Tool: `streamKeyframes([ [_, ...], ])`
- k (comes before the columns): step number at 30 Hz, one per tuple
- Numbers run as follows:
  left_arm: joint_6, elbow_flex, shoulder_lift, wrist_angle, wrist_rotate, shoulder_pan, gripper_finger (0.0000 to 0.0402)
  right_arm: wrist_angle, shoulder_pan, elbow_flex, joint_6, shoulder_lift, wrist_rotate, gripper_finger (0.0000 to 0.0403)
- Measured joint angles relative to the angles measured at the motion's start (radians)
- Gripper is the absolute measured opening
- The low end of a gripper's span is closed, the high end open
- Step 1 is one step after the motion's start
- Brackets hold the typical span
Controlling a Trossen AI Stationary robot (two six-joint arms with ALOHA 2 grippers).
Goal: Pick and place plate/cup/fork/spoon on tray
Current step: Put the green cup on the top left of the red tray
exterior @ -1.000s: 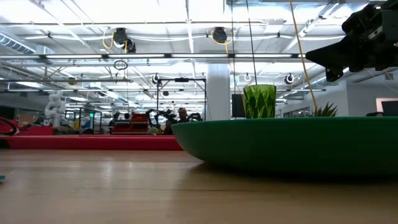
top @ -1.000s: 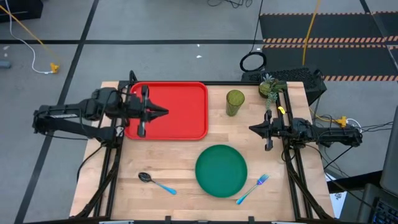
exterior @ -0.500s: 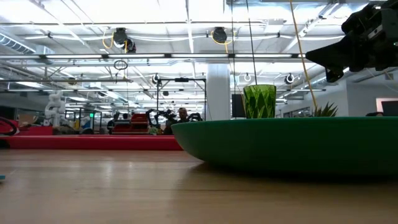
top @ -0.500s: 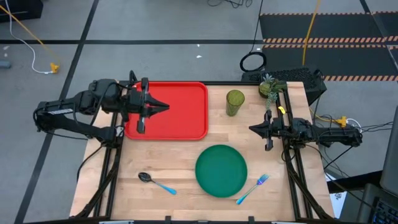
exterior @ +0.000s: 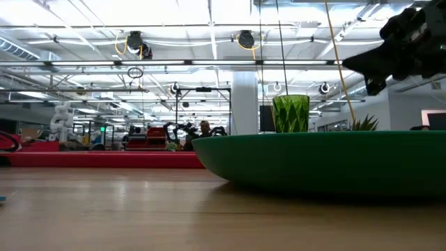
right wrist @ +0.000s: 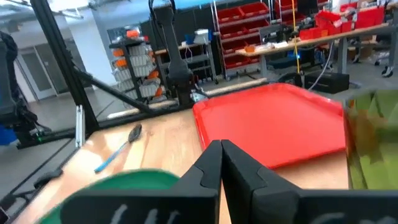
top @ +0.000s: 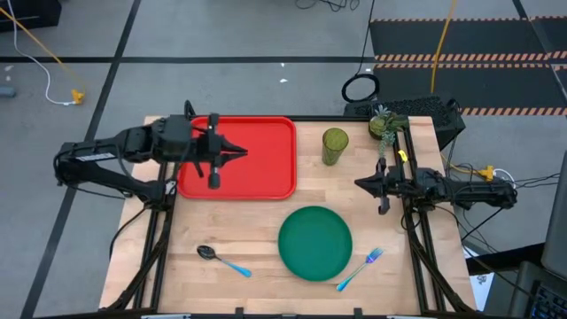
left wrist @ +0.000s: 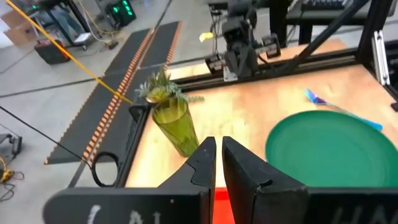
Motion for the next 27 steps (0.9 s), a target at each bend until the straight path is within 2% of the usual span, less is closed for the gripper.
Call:
streamKeyframes([
  [3,0.003,0.000,0.014,0.008,-0.001,0.000,0.0033,-0.021,0.000,0.081,-0.024,0.029,0.001,0.0000],
  [7,0.001,0.000,0.024,0.013,-0.001,0.000,0.0033,-0.139,0.000,0.213,-0.067,0.108,0.001,0.0000],
  [17,0.000,0.000,0.023,0.014,-0.001,0.000,0.0033,-0.345,0.000,0.548,-0.198,0.382,0.005,0.0000],
  [27,-0.005,0.000,0.023,0.014,-0.001,0.000,0.0033,-0.555,0.000,0.784,-0.232,0.602,0.006,0.0000],
])
